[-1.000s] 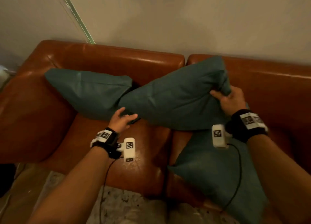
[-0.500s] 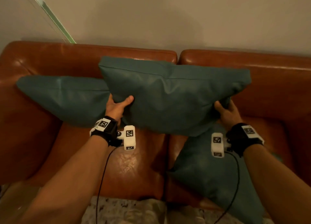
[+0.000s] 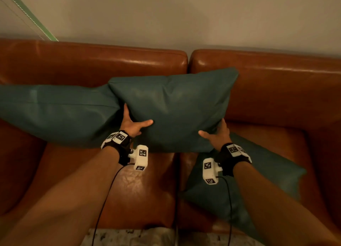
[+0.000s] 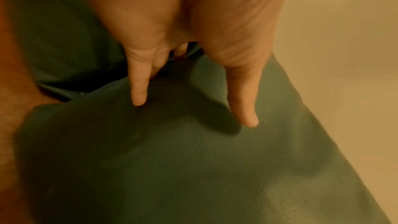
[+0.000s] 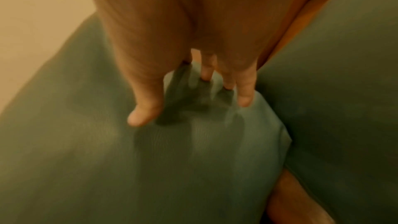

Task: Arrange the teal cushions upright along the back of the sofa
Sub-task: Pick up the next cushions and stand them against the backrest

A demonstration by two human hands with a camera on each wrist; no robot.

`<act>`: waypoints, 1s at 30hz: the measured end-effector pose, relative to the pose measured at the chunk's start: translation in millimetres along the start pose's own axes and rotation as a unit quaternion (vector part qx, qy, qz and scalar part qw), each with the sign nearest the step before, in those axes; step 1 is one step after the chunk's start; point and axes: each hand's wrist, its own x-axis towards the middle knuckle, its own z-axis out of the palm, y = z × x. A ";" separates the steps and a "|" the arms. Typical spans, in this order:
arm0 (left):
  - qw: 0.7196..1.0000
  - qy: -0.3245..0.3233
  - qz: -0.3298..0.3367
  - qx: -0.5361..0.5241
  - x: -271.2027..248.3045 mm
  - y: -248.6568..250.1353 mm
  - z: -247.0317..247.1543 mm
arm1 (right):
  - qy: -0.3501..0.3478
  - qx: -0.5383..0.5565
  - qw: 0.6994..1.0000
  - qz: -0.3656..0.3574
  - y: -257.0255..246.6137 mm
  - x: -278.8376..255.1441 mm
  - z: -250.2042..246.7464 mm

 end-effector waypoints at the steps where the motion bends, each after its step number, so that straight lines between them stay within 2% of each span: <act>1: 1.000 -0.001 0.006 0.006 2.3 -1.9 1.4 | 0.001 -0.022 1.000 0.006 1.2 4.5 3.3; 4: 1.000 0.004 0.018 0.008 7.3 -13.7 1.9 | -0.007 -0.069 0.998 -0.002 1.0 11.9 8.5; 7: 0.999 0.022 0.023 0.012 5.9 -26.5 -0.7 | 0.016 -0.082 0.996 -0.018 9.9 5.1 11.3; 8: 0.999 0.026 0.023 0.016 5.1 -30.0 0.0 | 0.042 -0.115 0.992 -0.043 20.5 -3.5 14.2; 9: 0.999 0.029 0.023 0.019 3.8 -32.4 1.8 | 0.064 -0.168 0.978 -0.106 34.2 -15.7 19.9; 10: 0.999 0.033 0.023 0.018 3.4 -34.7 4.1 | 0.055 -0.244 0.948 -0.195 50.6 -30.5 28.3; 11: 0.999 0.039 0.024 0.018 1.2 -35.0 7.6 | -0.008 -0.312 0.912 -0.266 71.2 -42.9 38.5; 12: 0.998 0.046 0.023 0.020 -2.2 -34.5 11.6 | -0.112 -0.394 0.857 -0.312 96.1 -52.5 49.7; 13: 0.998 0.053 0.022 0.023 -6.7 -33.3 16.2 | -0.198 -0.479 0.787 -0.333 118.4 -58.2 58.2; 14: 0.998 0.056 0.021 0.024 -12.3 -32.4 21.7 | -0.272 -0.563 0.713 -0.319 131.4 -64.4 59.6; 15: 0.998 0.056 0.018 0.024 -19.0 -32.0 28.3 | -0.312 -0.620 0.658 -0.293 139.9 -69.7 56.5; 16: 0.998 0.055 0.015 0.021 -26.4 -32.3 36.2 | -0.319 -0.645 0.638 -0.274 144.8 -71.4 50.1; 18: 0.997 0.070 0.015 0.005 -45.9 -35.0 50.2 | -0.294 -0.641 0.648 -0.289 141.8 -71.8 35.7; 22: 0.997 0.077 0.004 0.002 -84.0 -45.1 93.7 | -0.236 -0.554 0.726 -0.333 111.4 -67.5 -14.4; 26: 0.999 0.050 -0.011 -0.017 -113.6 -53.1 161.2 | -0.169 -0.426 0.813 -0.359 81.3 -47.2 -88.4; 30: 1.000 -0.006 0.010 -0.014 -140.8 -49.5 225.0 | -0.134 -0.339 0.874 -0.323 46.7 -30.7 -155.3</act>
